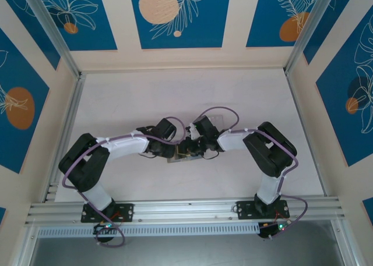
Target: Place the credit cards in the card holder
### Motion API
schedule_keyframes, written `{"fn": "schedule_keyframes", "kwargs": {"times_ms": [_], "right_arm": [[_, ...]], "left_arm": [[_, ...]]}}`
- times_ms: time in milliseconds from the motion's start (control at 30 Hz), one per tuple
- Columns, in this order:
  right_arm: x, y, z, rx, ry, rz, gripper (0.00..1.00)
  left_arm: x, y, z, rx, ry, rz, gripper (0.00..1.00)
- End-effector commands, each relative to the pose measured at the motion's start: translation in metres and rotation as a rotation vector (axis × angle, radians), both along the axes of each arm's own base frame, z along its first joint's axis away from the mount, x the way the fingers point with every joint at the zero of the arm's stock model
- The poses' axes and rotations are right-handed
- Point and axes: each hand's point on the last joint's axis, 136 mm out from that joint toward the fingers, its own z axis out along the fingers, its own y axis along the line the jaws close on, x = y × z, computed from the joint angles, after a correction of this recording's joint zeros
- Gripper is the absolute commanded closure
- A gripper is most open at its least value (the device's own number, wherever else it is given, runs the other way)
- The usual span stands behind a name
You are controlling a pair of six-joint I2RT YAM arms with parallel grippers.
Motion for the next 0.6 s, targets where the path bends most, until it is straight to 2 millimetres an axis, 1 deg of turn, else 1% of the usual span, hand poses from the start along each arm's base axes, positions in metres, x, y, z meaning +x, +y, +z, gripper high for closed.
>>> {"fn": "schedule_keyframes", "kwargs": {"times_ms": [0, 67, 200, 367, 567], "right_arm": [[-0.039, -0.038, -0.035, -0.199, 0.143, 0.005, 0.66], [-0.040, -0.039, -0.029, -0.196, 0.146, 0.014, 0.63], [-0.038, -0.040, -0.019, -0.212, 0.138, 0.028, 0.61], [-0.029, -0.049, -0.017, -0.251, 0.135, 0.014, 0.61], [-0.019, -0.047, -0.011, -0.184, 0.149, 0.004, 0.61]], "left_arm": [[-0.018, 0.012, -0.025, 0.069, 0.089, -0.013, 0.69], [-0.019, 0.011, -0.026, 0.068, 0.093, -0.015, 0.69], [-0.017, 0.009, -0.026, 0.064, 0.088, -0.017, 0.69], [-0.016, 0.009, -0.028, 0.064, 0.089, -0.013, 0.69], [-0.017, 0.009, -0.029, 0.066, 0.092, -0.013, 0.69]]}}
